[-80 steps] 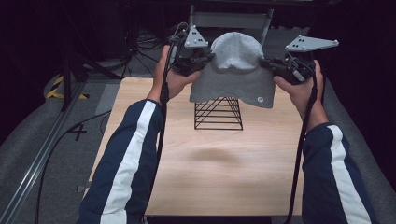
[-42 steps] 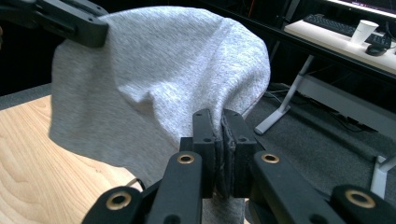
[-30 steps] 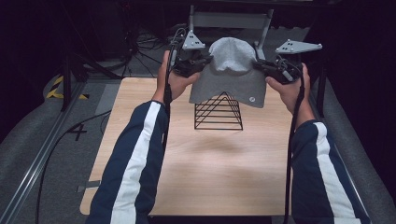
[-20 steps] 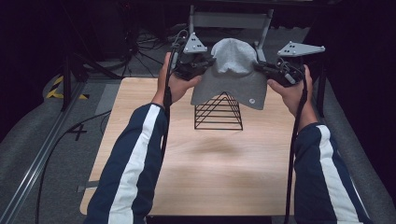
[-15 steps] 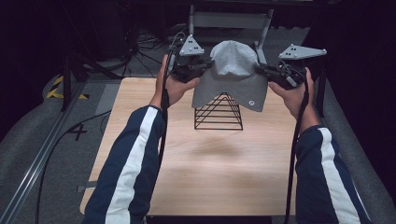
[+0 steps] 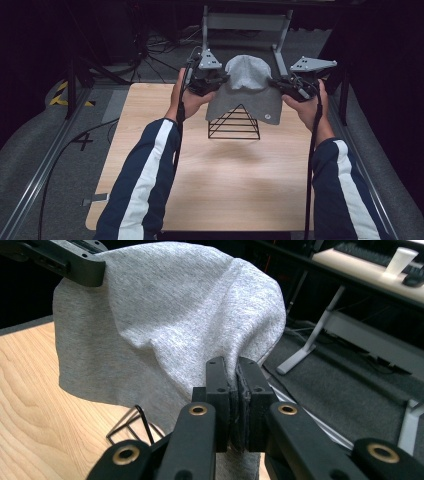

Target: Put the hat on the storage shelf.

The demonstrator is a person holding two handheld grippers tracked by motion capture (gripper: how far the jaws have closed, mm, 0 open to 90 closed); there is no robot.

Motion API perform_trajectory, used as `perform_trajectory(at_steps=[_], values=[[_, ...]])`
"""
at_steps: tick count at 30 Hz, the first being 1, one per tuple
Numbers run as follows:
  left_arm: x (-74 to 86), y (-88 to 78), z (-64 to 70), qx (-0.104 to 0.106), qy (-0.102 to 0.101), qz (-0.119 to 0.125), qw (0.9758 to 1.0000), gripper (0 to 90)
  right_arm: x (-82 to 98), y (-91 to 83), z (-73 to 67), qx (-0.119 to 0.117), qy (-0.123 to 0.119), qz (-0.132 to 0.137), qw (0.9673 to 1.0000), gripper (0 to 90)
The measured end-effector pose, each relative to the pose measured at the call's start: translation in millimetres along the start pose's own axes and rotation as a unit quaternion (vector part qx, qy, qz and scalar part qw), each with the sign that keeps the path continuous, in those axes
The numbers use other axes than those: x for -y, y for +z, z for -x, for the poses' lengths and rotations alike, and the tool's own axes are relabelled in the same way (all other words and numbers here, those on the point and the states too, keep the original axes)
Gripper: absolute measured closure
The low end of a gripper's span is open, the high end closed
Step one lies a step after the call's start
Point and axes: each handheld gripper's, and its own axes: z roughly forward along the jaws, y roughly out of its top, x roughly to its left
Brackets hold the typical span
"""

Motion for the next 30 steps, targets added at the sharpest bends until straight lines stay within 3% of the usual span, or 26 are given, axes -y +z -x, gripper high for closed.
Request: perform_trajectory(at_steps=[8, 16, 30], values=[[32.4, 12.9, -4.2, 0.007, -0.02, -0.015, 0.9997, 84.4, 23.0, 20.5, -2.8, -0.019, 0.004, -0.02, 0.9996, 85.5], [57.8, 18.3, 2.3, 0.012, -0.033, -0.025, 0.9991, 84.1, 44.3, 31.8, -15.2, -0.039, 0.011, -0.032, 0.9987, 85.5], [97.9, 38.0, 12.8, 0.019, -0.051, -0.044, 0.9975, 84.0, 79.2, 44.9, -18.8, -0.045, 0.026, -0.061, 0.9968, 85.5]])
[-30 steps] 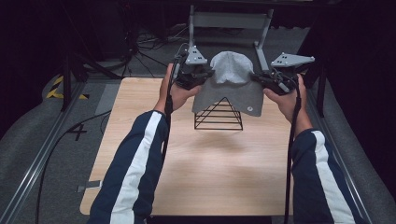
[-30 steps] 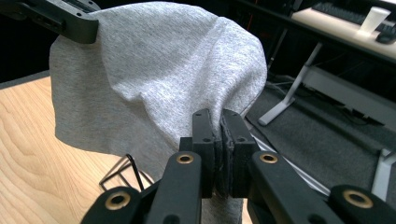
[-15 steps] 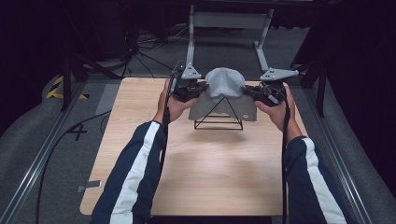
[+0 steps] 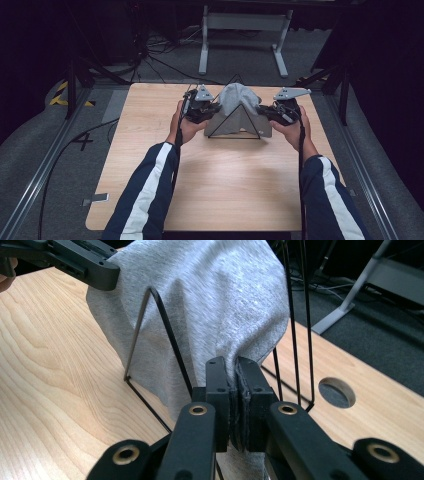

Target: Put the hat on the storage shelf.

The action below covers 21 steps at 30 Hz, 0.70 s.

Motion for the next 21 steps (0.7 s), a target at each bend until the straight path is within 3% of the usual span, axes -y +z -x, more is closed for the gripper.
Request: perform_trajectory(at_steps=[15, 21], values=[[18.8, 19.3, 8.4, -0.002, 0.016, -0.043, 0.9989, 84.1, 29.0, 20.2, -0.1, -0.005, 0.023, -0.032, 0.9992, 85.5], [25.3, 24.8, 10.2, 0.001, 0.01, -0.047, 0.9988, 84.1, 35.5, 26.5, 0.8, 0.0, 0.032, -0.035, 0.9989, 85.3]])
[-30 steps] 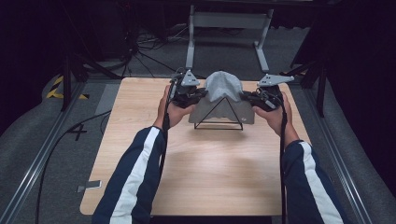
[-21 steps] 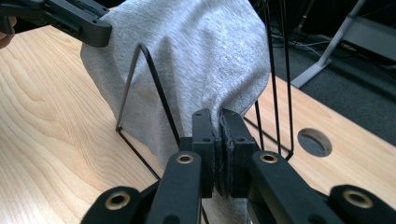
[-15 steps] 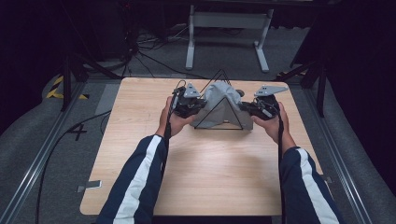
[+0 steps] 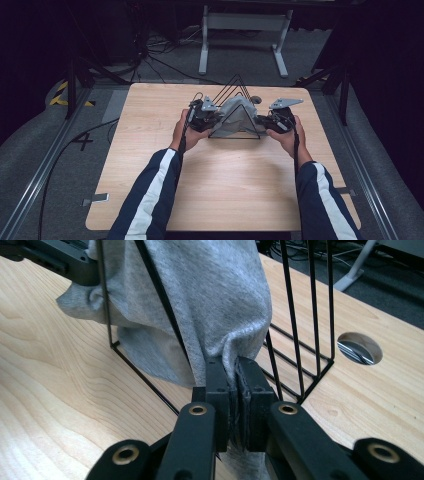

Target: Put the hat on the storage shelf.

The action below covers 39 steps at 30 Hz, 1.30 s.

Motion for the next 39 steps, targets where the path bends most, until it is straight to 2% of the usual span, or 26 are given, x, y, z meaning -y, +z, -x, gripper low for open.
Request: perform_trajectory(at_steps=[3, 8, 11, 13, 15, 19, 20, 22, 23, 30, 33, 39], values=[[1.3, 3.3, 0.8, -0.003, 0.006, -0.004, 1.0, 84.1, 2.2, 2.8, 0.1, 0.001, 0.003, 0.0, 1.0, 85.3], [2.9, 4.4, 1.1, -0.007, -0.004, 0.0, 1.0, 83.2, 2.6, 6.2, -3.2, 0.01, 0.001, -0.001, 0.9999, 84.6], [5.7, 1.4, 1.9, -0.007, -0.005, 0.003, 1.0, 79.9, 2.7, 4.2, -4.5, 0.02, 0.0, -0.002, 0.9998, 82.0], [8.7, -4.4, 0.0, -0.016, -0.004, 0.003, 0.9999, 75.1, 2.3, -1.2, -5.2, 0.031, -0.004, -0.002, 0.9995, 79.1], [10.2, -8.8, -0.6, -0.017, -0.006, 0.004, 0.9998, 75.1, 2.2, -4.4, -5.1, 0.034, -0.003, 0.001, 0.9994, 78.5], [10.8, -18.6, 1.9, -0.018, 0.009, -0.001, 0.9998, 74.9, 1.8, -11.3, -6.5, 0.036, -0.002, 0.009, 0.9993, 76.6], [11.3, -21.7, 3.2, -0.021, 0.024, -0.006, 0.9995, 74.9, 2.0, -14.1, -8.0, 0.036, -0.006, 0.012, 0.9993, 75.7], [12.0, -24.2, 4.6, -0.021, 0.031, -0.009, 0.9993, 75.1, 2.2, -16.6, -9.4, 0.034, -0.012, 0.015, 0.9992, 75.3], [13.4, -29.1, 5.7, -0.021, 0.04, -0.012, 0.9989, 75.1, 2.2, -20.0, -11.6, 0.035, -0.024, 0.011, 0.9991, 75.4], [18.7, -48.2, 4.1, -0.023, 0.047, -0.015, 0.9985, 73.9, 1.7, -29.7, -14.4, 0.04, -0.038, 0.004, 0.9985, 75.1], [23.6, -58.3, 1.9, -0.024, 0.05, -0.023, 0.9982, 73.1, 2.2, -35.1, -16.0, 0.047, -0.046, -0.002, 0.9978, 74.7], [32.6, -73.6, 3.9, -0.027, 0.067, -0.035, 0.9968, 70.8, 4.9, -44.4, -19.4, 0.05, -0.067, -0.01, 0.9964, 75.1]])
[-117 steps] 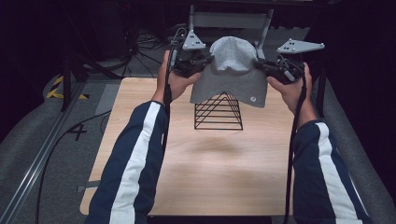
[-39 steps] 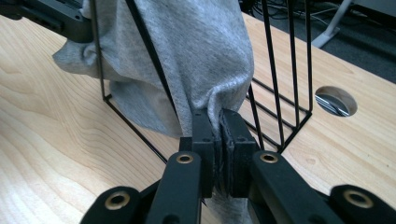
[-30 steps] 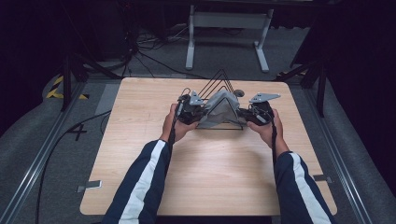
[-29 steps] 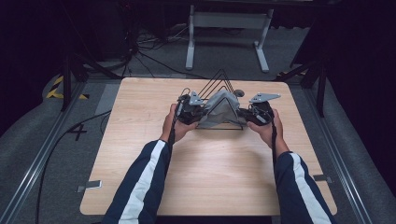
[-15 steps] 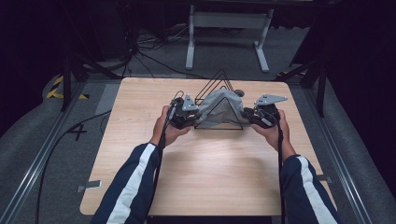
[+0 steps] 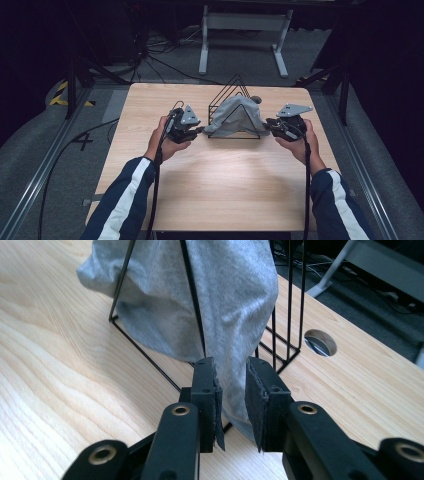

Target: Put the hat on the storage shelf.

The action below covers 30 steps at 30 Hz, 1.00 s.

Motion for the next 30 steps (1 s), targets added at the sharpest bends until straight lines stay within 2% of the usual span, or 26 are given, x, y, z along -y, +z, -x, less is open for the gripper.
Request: perform_trajectory(at_steps=[6, 13, 20, 25, 26, 30], values=[[10.6, -11.0, 2.3, 0.005, -0.001, -0.004, 1.0, 69.0, 4.1, -8.1, -2.3, 0.004, -0.011, -0.003, 0.9999, 74.0], [26.3, -20.6, 6.5, 0.008, 0.006, -0.016, 0.9998, 67.0, 14.5, -18.4, -3.8, 0.008, -0.016, -0.011, 0.9998, 72.8], [48.9, -30.0, 9.3, 0.008, 0.014, -0.036, 0.9992, 64.7, 32.0, -29.0, -4.3, 0.008, -0.015, -0.019, 0.9997, 70.1], [62.3, -34.4, 11.2, 0.008, 0.012, -0.045, 0.9989, 64.0, 44.1, -34.9, -7.6, 0.01, -0.018, -0.025, 0.9995, 68.3], [69.1, -37.0, 12.8, 0.011, 0.012, -0.055, 0.9983, 63.5, 47.9, -36.4, -8.5, 0.01, -0.018, -0.026, 0.9995, 67.6], [82.5, -43.8, 15.9, 0.012, 0.016, -0.067, 0.9975, 62.9, 60.6, -41.3, -11.0, 0.007, -0.018, -0.029, 0.9994, 65.9]])
